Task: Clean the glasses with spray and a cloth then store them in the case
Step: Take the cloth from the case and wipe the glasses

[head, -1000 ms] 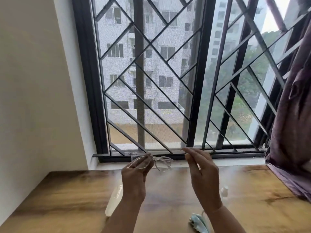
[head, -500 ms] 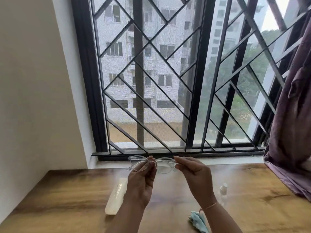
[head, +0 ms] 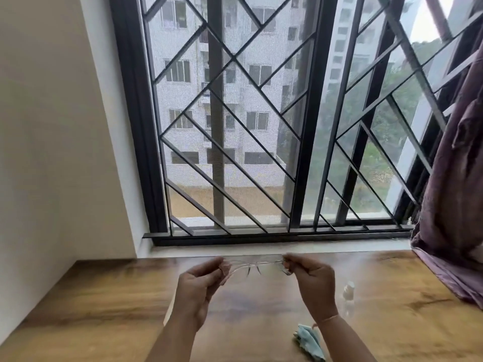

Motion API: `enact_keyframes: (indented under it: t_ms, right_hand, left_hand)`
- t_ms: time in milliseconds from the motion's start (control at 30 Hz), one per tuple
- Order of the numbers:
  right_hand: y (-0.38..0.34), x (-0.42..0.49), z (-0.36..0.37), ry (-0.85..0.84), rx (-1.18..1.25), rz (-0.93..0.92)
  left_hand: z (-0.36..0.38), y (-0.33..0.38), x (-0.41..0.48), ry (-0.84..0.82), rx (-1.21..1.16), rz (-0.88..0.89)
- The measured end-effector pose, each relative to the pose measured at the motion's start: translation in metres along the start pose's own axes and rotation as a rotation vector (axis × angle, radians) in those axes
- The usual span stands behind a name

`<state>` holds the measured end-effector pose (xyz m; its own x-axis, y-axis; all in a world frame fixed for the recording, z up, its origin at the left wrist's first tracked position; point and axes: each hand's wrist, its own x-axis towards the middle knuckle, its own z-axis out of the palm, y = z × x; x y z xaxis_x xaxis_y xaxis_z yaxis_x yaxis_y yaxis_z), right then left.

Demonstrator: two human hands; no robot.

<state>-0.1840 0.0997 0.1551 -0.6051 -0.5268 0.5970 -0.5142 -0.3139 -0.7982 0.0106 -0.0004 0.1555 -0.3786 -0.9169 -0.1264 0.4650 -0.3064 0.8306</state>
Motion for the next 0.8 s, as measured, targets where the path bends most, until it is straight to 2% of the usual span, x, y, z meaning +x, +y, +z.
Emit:
enact_keyframes:
  t_ms: [167,400,500,600,667,733,800]
  right_hand:
    - [0.035,-0.019,0.005,-0.075,-0.099,0.149]
    - [0.084,-0.047,0.006,-0.305,-0.306,0.376]
    - [0.100,-0.052,0.009,-0.406,-0.360,0.447]
    - [0.107,-0.055,0.008,-0.429,-0.400,0.462]
    - [0.113,-0.055,0.006,-0.439,-0.411,0.477]
    - [0.116,-0.055,0.004,-0.469,-0.431,0.485]
    - [0.118,-0.055,0.003,-0.483,-0.445,0.502]
  left_hand:
    - [-0.019,-0.027,0.010,0.041,0.183,-0.049]
    - [-0.038,-0.072,0.026,0.112,0.559,-0.055]
    - [-0.034,-0.083,0.025,0.104,0.560,-0.062]
    - [-0.035,-0.085,0.025,0.163,0.556,-0.018]
    - [-0.038,-0.084,0.026,0.146,0.563,-0.023]
    - [-0.045,-0.090,0.031,0.158,0.572,-0.051]
    - [-0.050,-0.101,0.040,0.212,0.480,-0.156]
